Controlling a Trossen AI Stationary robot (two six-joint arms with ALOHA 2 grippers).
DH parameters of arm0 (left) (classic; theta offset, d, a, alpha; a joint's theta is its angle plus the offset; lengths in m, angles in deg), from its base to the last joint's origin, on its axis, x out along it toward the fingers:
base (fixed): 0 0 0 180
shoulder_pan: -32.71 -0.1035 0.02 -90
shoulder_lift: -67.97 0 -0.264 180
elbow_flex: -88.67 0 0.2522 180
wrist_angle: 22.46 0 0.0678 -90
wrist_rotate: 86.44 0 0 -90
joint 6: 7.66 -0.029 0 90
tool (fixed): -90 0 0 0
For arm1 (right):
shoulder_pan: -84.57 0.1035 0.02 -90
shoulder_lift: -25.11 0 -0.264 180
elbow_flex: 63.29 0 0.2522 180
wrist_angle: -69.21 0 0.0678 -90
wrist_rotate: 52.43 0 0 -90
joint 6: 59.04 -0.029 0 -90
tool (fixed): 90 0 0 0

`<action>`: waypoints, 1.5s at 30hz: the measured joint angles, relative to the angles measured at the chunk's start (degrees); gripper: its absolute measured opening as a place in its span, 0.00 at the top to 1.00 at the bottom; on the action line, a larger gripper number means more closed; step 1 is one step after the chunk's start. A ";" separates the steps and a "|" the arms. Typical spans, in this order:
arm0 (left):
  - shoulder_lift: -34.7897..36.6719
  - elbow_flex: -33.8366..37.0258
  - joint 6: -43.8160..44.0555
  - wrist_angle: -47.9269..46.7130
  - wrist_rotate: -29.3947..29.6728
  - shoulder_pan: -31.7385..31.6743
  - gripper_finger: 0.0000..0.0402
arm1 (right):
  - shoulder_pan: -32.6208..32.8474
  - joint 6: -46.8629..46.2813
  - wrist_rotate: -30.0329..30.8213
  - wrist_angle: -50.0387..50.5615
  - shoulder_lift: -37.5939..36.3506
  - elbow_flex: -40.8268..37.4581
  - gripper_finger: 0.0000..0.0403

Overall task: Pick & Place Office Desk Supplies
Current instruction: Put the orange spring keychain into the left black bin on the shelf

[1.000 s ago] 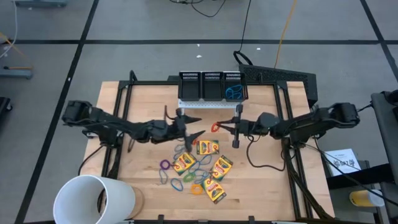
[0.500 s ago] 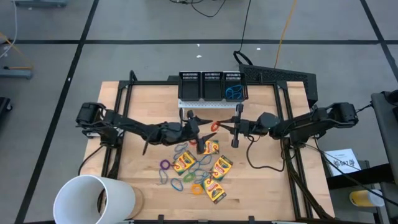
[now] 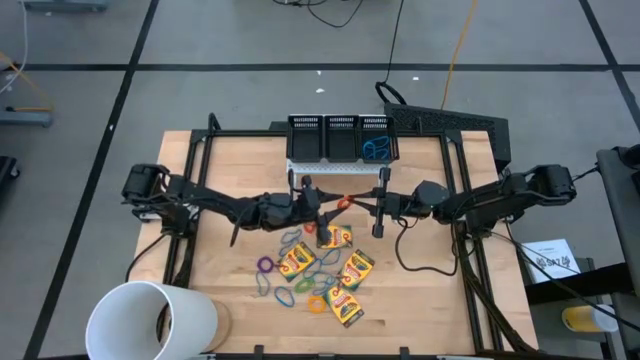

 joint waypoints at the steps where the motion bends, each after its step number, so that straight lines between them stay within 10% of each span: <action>1: 0.00 0.00 0.44 0.00 -0.44 -0.11 0.72 | 0.00 -0.04 0.00 0.19 0.00 0.00 0.97; 8: 1.02 0.01 -0.93 -0.58 -2.38 -0.44 0.96 | 0.00 -3.11 0.02 1.63 0.00 0.00 0.92; 27: 18.34 0.00 -2.26 -20.10 12.15 -8.96 0.94 | 0.00 -19.71 -0.07 23.28 -19.56 0.02 0.62; 45: 13.20 0.02 8.36 -30.48 6.24 -24.87 0.89 | 0.00 -19.63 -0.02 31.84 -25.05 0.02 0.64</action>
